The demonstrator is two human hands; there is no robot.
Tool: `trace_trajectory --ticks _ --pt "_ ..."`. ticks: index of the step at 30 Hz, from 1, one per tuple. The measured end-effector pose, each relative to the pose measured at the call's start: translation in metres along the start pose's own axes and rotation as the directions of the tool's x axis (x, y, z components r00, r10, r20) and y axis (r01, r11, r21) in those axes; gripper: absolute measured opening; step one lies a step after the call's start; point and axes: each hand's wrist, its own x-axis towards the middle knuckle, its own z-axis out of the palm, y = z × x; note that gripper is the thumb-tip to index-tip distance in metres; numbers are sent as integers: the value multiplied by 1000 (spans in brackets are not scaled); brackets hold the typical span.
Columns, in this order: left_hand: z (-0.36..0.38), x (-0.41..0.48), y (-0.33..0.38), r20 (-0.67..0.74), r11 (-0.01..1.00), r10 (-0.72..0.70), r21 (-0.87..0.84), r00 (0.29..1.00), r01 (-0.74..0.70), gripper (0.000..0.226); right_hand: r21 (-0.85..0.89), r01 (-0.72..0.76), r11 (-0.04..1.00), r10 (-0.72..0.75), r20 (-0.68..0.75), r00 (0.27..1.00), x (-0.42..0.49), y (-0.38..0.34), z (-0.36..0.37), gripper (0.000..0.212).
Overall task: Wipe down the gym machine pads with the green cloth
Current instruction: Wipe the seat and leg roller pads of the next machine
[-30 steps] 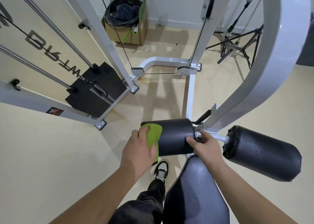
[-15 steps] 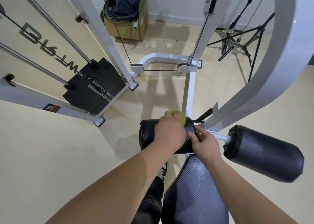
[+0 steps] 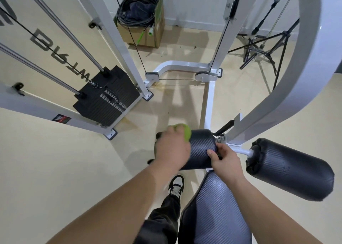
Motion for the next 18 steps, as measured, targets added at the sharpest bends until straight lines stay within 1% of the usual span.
trace_trajectory --ticks 3,5,6,7,8,9,11,12,13,14,16,18 --pt "8 -2 34 50 990 134 42 990 -136 59 89 -34 995 32 18 999 2 2 -2 19" --pt "5 -1 24 74 974 214 59 974 -219 62 172 -73 982 65 53 996 4 6 -5 15" --pt "0 -4 11 80 971 224 62 971 -230 61 213 -92 973 79 69 994 5 7 -6 13" --pt "-4 -6 -5 69 977 198 63 978 -202 60 254 -102 962 83 83 993 4 8 -6 12" --pt "-8 -6 -23 41 989 136 60 990 -139 57 269 -103 958 82 87 993 4 8 -7 12" --pt "-13 -6 -40 8 997 46 58 999 -47 53 283 -99 954 77 87 993 3 7 -8 12" --pt "-20 -4 -63 -31 988 -152 32 988 153 46 299 -90 950 66 92 994 2 6 -8 13" --pt "-19 -2 -63 -30 977 -212 16 977 212 44 301 -90 949 64 94 994 2 5 -8 13" --pt "-18 1 -55 -25 975 -223 7 975 223 43 311 -91 946 65 91 994 3 6 -8 13" --pt "-15 2 -41 -18 982 -189 10 982 189 43 304 -94 948 68 93 993 3 6 -7 14" --pt "-1 2 -1 -1 999 -49 23 999 49 46 302 -97 948 68 106 992 2 8 -7 14" --pt "10 3 37 51 997 72 36 996 -74 50 296 -88 951 59 105 993 2 9 -7 15"
